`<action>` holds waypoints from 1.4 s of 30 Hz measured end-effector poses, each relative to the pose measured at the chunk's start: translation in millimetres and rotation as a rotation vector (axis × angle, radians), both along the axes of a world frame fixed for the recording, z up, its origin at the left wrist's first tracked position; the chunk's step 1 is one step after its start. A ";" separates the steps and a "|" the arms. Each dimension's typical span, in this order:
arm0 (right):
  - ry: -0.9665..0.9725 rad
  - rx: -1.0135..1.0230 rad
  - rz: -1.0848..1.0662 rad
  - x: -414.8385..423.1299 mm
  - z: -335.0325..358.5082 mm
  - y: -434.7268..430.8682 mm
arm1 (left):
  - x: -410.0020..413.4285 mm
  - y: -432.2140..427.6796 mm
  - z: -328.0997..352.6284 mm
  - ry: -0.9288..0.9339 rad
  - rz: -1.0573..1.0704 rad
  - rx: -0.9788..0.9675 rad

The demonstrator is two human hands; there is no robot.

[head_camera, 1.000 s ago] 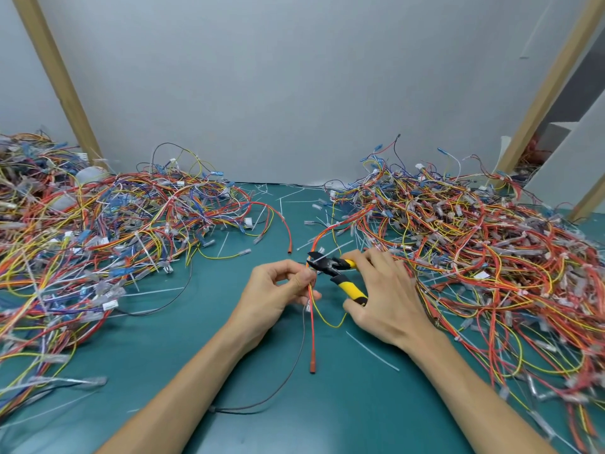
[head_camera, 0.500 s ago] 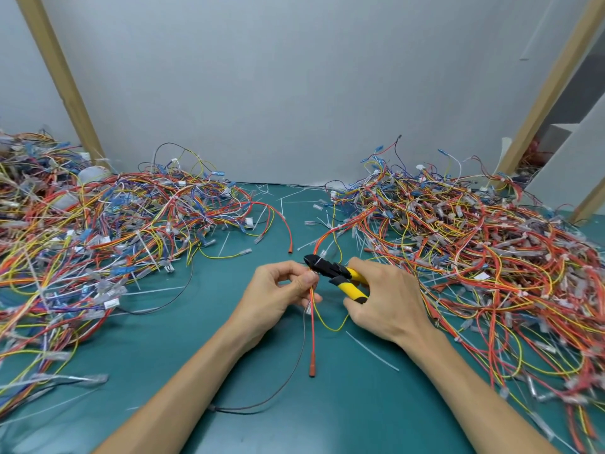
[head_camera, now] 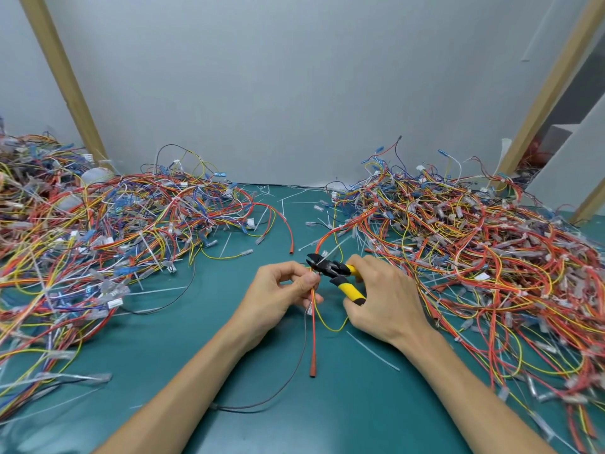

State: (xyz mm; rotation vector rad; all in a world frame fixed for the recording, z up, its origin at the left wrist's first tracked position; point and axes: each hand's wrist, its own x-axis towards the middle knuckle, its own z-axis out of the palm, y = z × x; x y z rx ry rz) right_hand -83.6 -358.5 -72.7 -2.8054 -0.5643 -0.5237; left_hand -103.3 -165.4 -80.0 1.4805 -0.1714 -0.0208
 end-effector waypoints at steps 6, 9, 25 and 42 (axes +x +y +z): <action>0.019 0.008 0.003 0.8 0.5 0.5 | 0.0 0.3 1.4 0.004 0.004 0.004; 0.028 0.039 -0.013 0.9 2.9 1.7 | -0.1 0.2 1.6 0.012 0.002 -0.017; 0.066 0.013 -0.012 -0.5 2.1 3.4 | 0.5 0.6 0.9 0.019 0.007 -0.007; -0.130 0.011 -0.111 3.6 -1.7 5.3 | -0.8 -1.5 2.7 0.035 0.009 -0.019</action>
